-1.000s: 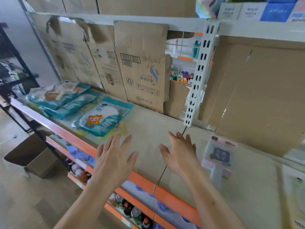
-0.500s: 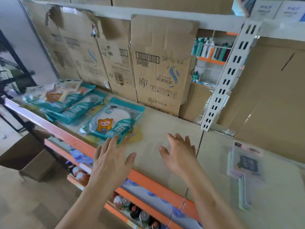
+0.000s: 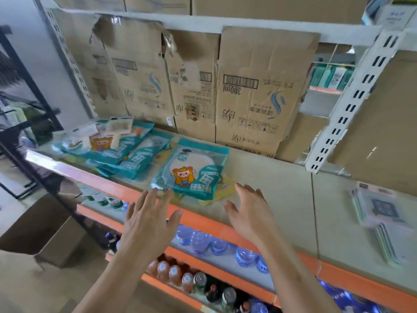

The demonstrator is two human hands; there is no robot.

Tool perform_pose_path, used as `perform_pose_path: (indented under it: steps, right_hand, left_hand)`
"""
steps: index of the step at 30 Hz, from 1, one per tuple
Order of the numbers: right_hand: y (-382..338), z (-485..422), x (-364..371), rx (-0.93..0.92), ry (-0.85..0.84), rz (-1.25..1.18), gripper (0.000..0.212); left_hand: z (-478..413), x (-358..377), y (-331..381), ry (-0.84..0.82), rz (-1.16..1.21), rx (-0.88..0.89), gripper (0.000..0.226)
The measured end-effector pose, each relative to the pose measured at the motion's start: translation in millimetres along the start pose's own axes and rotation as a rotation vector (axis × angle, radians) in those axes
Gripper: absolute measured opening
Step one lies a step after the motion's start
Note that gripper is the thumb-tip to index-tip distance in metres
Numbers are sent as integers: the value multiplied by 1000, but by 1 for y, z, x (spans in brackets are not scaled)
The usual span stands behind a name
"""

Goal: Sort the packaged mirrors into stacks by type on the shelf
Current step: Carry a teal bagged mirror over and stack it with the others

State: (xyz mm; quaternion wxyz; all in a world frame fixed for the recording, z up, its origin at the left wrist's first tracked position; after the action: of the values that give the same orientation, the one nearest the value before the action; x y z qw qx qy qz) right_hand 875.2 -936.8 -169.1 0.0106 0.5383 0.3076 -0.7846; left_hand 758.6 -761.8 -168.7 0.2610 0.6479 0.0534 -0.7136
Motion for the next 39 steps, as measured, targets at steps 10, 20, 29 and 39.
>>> perform_pose_path:
  steps: [10, 20, 29, 39]
  right_hand:
    - [-25, 1, 15, 42, 50, -57, 53]
    - [-42, -48, 8, 93, 107, -167, 38]
    - [-35, -109, -12, 171, 91, -248, 51]
    - [-5, -174, -17, 266, 53, -382, 53]
  left_hand:
    - [-15, -5, -44, -35, 31, 70, 57]
    - [-57, -21, -73, -98, 65, 52, 51]
    - [-121, -32, -70, -211, 77, 43, 43]
    - [-163, -13, -76, -365, 261, -75, 31]
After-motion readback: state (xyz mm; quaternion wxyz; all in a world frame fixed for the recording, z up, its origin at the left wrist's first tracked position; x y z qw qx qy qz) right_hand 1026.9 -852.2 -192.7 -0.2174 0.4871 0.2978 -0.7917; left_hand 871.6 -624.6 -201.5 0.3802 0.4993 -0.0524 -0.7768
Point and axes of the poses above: each hand's wrist, its own z-axis away from the middle knuckle, its own x-axis out of the palm, y = z × x, the point moved 4 cm from there along -z, towards the middle knuckle, and after that the axes turned 13 degrees about -y, right-handed, at the moved point
